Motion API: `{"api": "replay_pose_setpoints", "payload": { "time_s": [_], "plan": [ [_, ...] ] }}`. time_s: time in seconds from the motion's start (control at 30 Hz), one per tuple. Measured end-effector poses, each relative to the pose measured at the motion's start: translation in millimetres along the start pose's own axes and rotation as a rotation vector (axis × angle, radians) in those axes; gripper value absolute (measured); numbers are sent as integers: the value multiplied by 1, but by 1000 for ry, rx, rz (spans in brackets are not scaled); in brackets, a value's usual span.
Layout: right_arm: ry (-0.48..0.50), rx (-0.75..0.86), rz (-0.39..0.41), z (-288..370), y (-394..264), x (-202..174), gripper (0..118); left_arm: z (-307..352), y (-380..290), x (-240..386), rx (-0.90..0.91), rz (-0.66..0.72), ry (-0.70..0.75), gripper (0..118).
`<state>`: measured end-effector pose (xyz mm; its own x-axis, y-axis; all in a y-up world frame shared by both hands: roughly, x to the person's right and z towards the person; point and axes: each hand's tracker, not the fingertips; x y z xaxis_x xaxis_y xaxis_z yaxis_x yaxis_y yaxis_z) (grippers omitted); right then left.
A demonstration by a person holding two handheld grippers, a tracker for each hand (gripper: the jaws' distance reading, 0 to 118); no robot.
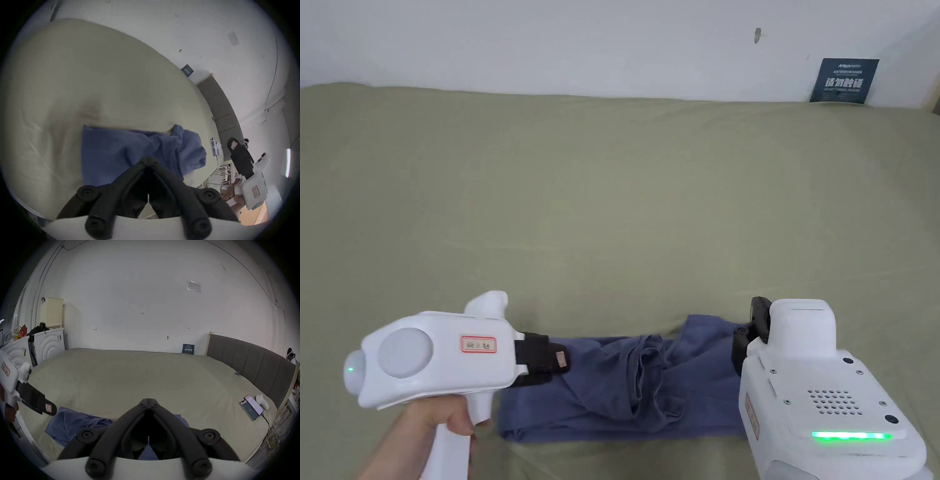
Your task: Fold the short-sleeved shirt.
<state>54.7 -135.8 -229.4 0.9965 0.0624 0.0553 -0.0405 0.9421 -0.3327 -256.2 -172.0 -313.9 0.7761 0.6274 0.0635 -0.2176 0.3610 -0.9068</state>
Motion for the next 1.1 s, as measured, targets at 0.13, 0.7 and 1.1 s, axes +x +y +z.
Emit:
{"api": "replay_pose_setpoints", "payload": {
  "time_s": [0.13, 0.7, 1.1],
  "plan": [
    [0, -4, 13, -5, 1, -3, 0, -59, -6, 22, -86, 3, -88, 0],
    [50, 16, 49, 3, 4, -23, 0, 31, 9, -10, 13, -70, -14, 0],
    [53, 43, 39, 2, 1, -35, 0, 22, 26, -95, -123, 55, -78, 116]
  ]
}}
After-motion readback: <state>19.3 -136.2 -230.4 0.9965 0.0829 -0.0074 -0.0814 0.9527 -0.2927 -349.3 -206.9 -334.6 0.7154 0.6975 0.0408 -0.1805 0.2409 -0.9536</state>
